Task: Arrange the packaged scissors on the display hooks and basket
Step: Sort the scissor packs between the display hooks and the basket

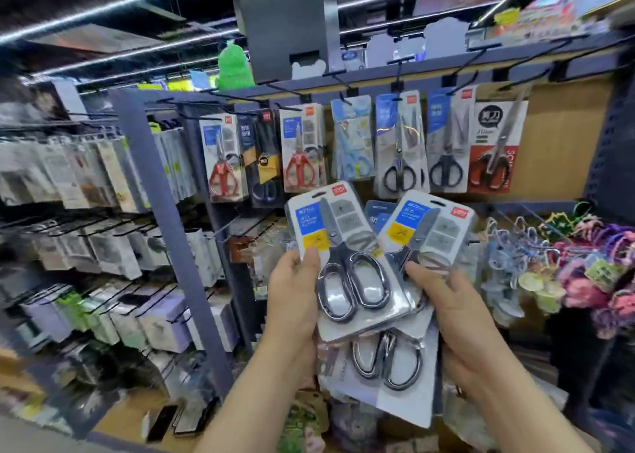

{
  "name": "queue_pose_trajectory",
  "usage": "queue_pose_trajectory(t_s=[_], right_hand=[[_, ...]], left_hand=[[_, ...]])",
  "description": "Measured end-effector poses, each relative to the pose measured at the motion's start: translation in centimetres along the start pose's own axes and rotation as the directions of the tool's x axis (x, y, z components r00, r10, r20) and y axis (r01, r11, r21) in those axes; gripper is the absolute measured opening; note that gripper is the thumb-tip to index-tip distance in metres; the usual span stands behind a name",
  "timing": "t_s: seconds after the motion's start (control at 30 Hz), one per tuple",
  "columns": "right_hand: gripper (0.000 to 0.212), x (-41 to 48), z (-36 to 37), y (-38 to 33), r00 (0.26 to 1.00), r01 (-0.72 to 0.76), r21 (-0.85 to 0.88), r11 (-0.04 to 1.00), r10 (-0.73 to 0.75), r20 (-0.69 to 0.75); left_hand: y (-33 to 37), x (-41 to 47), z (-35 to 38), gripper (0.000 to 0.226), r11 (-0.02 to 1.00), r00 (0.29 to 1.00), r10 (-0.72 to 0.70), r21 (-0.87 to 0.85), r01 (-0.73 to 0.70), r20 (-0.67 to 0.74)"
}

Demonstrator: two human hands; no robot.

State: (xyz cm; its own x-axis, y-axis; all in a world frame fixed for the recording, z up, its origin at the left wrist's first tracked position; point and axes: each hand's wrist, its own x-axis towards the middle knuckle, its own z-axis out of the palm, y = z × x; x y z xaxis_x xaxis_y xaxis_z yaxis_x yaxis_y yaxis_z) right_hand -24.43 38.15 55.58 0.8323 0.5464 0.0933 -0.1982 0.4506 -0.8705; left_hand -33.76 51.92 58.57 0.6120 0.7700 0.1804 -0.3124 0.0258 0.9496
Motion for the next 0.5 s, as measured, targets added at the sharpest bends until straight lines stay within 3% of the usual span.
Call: queue_pose_trajectory(t_s=[0.1, 0.2, 0.37, 0.5], right_hand=[[0.031, 0.4, -1.0, -1.2, 0.997, 0.073, -0.152, 0.986, -0.075, -0.011], [0.044, 0.9, -2.7, -2.7, 0.990, 0.142, -0.339, 0.930, -0.141, 0.026], [0.053, 2.1, -5.7, -5.2, 0.979, 0.151, -0.414, 0.898, -0.077, 0.190], [0.042, 4.1, -9.7, -7.9, 0.970, 0.139, -0.433, 0.891, -0.034, 0.240]], left_hand=[[0.4, 1.3, 0.0, 0.015, 0.983, 0.993, -0.097, -0.148, 0.105, 0.065], [0.3, 2.1, 1.7, 0.020, 0.990, 0.995, -0.043, -0.128, 0.055, 0.093], [-1.8, 2.6, 7.7, 0.030, 0.998, 0.993, 0.046, -0.052, -0.040, 0.109], [-3.4, 2.6, 12.6, 0.029, 0.988, 0.993, -0.028, -0.150, 0.045, 0.117]])
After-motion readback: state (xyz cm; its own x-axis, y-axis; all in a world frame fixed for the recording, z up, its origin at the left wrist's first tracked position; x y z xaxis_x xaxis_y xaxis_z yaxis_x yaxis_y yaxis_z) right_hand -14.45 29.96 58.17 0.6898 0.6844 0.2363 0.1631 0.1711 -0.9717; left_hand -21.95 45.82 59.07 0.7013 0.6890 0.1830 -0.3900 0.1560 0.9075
